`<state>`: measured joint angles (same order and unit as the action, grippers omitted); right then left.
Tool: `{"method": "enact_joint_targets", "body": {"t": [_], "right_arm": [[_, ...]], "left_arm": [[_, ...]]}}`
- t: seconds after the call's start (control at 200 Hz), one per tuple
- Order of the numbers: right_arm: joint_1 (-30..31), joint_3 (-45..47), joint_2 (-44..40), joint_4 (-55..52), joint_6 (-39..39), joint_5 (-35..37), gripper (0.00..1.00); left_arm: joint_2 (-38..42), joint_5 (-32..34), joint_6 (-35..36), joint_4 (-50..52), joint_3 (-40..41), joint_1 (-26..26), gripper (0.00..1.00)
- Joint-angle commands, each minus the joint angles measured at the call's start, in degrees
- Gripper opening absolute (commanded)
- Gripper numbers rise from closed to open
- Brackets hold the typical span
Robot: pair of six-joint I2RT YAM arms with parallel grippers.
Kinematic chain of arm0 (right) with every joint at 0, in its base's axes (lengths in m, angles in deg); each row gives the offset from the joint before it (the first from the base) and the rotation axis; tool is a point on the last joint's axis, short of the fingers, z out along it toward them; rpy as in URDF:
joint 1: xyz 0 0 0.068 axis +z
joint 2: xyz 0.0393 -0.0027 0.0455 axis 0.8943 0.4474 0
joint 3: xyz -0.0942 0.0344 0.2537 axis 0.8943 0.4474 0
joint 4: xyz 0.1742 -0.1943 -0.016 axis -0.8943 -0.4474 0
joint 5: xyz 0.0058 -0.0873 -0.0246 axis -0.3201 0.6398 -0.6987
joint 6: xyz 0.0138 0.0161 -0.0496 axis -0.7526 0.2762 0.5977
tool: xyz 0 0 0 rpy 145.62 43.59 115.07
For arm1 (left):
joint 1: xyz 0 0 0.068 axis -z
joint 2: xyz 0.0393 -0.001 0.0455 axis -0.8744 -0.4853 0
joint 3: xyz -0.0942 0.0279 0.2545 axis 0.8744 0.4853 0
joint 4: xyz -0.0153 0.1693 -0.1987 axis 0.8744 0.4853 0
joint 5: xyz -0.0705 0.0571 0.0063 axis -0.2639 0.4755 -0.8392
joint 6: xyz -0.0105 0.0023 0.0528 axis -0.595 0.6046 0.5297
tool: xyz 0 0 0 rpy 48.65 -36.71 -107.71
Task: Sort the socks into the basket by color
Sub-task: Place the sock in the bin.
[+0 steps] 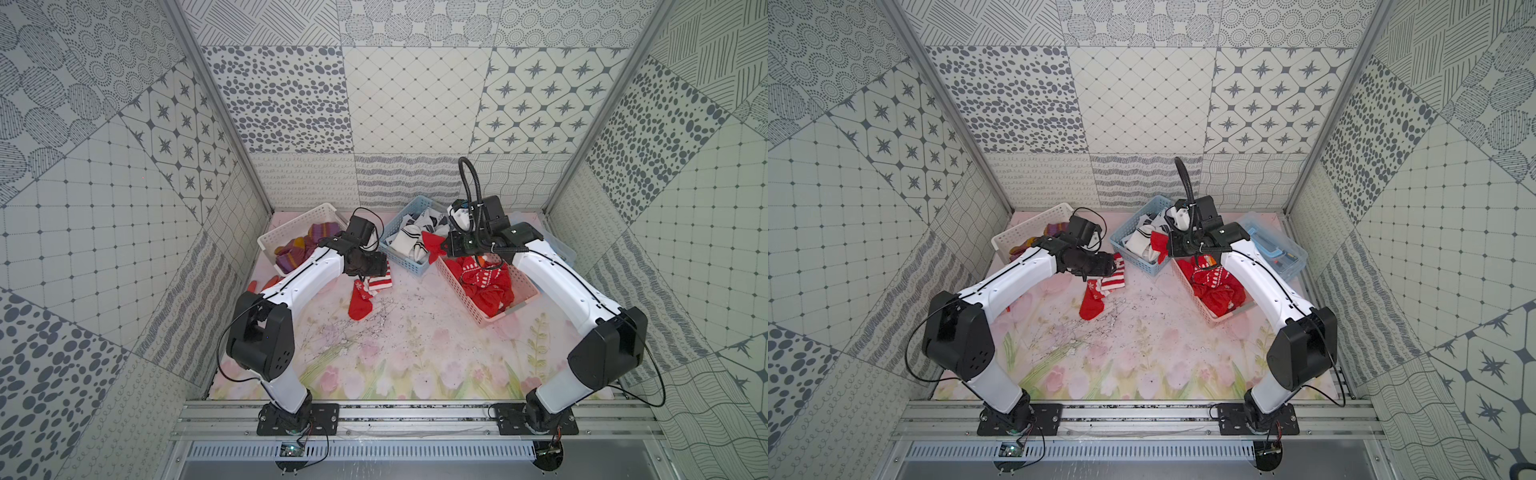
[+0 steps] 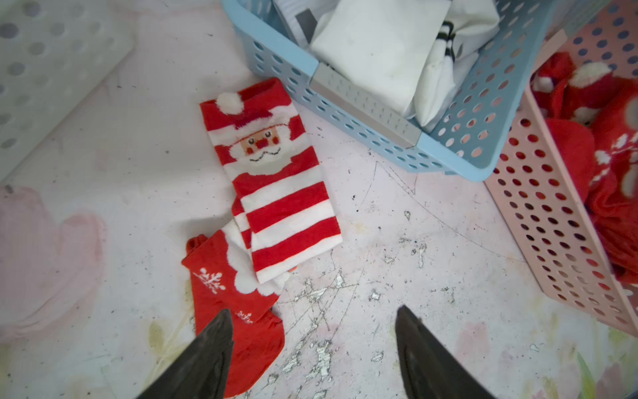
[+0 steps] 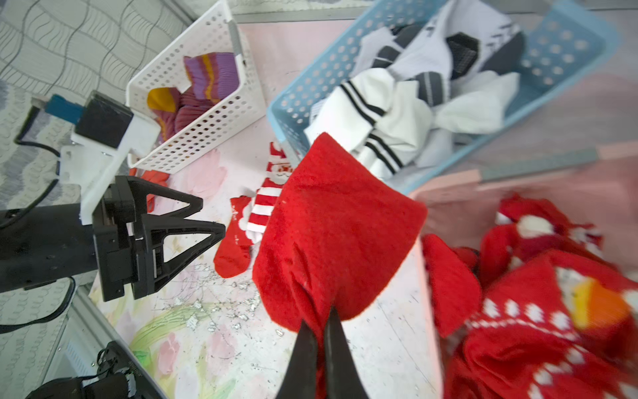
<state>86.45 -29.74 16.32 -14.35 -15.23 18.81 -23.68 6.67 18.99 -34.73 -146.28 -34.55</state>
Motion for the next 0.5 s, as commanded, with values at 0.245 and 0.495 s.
{"method": "enact_joint_targets", "body": {"t": [0.245, 0.495], "right_arm": [[-10.2, 14.0, -1.7, 5.0, -6.1, 3.0, 0.00], [-11.2, 17.7, 2.9, 6.8, -7.2, 1.4, 0.00]], "left_arm": [[-13.6, 4.9, 2.1, 0.6, -8.9, 4.2, 0.75], [-20.9, 9.7, 2.9, 4.1, -13.6, 4.4, 0.74]]}}
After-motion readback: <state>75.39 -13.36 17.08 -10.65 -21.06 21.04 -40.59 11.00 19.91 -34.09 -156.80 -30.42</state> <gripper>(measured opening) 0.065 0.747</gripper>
